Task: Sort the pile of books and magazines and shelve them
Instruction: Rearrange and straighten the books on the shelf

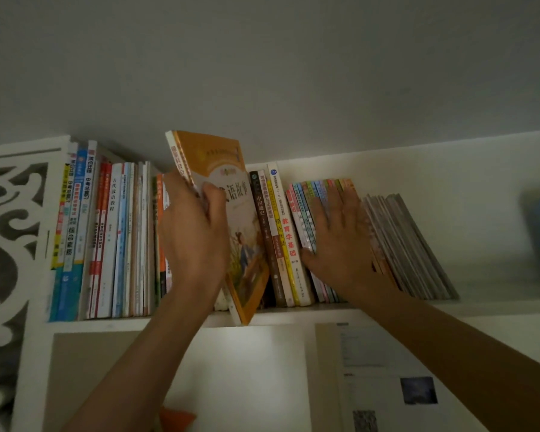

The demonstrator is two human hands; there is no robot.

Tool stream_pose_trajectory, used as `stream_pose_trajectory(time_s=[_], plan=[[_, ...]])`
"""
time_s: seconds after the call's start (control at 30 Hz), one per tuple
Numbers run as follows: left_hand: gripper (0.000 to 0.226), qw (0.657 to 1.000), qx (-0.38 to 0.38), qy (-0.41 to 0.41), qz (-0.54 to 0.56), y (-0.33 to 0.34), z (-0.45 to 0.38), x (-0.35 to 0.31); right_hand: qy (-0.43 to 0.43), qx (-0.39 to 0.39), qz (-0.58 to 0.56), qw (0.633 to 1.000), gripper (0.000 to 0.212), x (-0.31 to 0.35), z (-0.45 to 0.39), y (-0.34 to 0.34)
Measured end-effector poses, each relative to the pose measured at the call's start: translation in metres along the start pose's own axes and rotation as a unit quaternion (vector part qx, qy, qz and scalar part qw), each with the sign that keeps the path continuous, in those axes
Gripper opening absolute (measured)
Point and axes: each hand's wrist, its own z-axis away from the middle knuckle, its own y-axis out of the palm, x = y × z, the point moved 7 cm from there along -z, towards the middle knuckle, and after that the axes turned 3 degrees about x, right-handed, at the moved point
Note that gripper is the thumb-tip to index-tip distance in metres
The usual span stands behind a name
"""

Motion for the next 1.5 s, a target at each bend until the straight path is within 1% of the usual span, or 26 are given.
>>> stream_pose_trajectory(time_s=[0.03,0.1,0.23,0.3,0.37,0.47,0.57,0.63,0.73,0.8,0.97,1.1,1.23,1.33,1.5], plan=[[0.004,1.000,-0.003,0.005,0.000,-0.002,-0.003,-0.004,-0.007,-0.018,0.024,1.000,0.103,0.003,-0.002,-0.005],[0.003,1.000,-0.005,0.011,0.006,-0.003,-0.009,-0.009,0.006,-0.003,0.050,0.999,0.110,-0.002,-0.001,-0.010],[0.003,1.000,-0.011,0.013,0.014,-0.003,-0.014,-0.014,0.127,0.071,-0.004,0.989,0.120,-0.031,0.009,-0.006],[0.003,0.999,-0.021,0.026,0.009,-0.004,-0.015,-0.019,0.144,0.092,-0.022,0.985,0.121,-0.030,0.010,-0.005],[0.003,0.999,-0.033,0.026,0.020,-0.005,-0.018,-0.025,0.143,0.105,-0.030,0.984,0.121,-0.026,0.008,-0.006],[0.004,0.999,-0.034,0.011,0.028,0.001,-0.022,-0.030,0.132,0.100,-0.032,0.986,0.119,-0.028,0.007,-0.004],[0.007,0.999,-0.009,0.019,-0.026,0.018,-0.017,-0.036,0.126,0.098,-0.017,0.987,0.118,-0.033,0.005,-0.001],[0.006,0.998,0.000,0.010,-0.062,0.026,-0.010,-0.031,0.122,0.102,-0.007,0.987,0.119,-0.036,0.005,-0.003],[0.020,0.998,-0.003,-0.017,-0.059,0.026,-0.008,-0.012,0.113,0.109,-0.002,0.988,0.120,-0.041,0.006,-0.004],[0.022,0.998,0.003,-0.026,-0.057,0.024,-0.009,-0.006,0.110,0.108,0.000,0.988,0.119,-0.042,0.006,-0.005],[0.022,0.996,0.013,0.003,-0.086,0.030,-0.009,-0.019,0.112,0.100,-0.003,0.989,0.116,-0.043,0.006,-0.007],[0.031,0.994,0.038,0.000,-0.107,0.054,-0.003,-0.021,0.121,0.099,0.002,0.988,0.117,-0.048,0.006,-0.006],[0.052,0.990,0.091,-0.023,-0.103,0.084,0.013,-0.008,0.131,0.091,-0.008,0.987,0.120,-0.056,0.008,-0.007],[0.067,0.991,0.102,-0.025,-0.080,0.094,0.015,0.000,0.128,0.090,-0.006,0.988,0.121,-0.057,0.008,-0.007],[0.064,0.983,0.110,-0.034,-0.142,0.123,0.014,0.002,0.126,0.084,-0.005,0.989,0.118,-0.055,0.009,-0.006]])
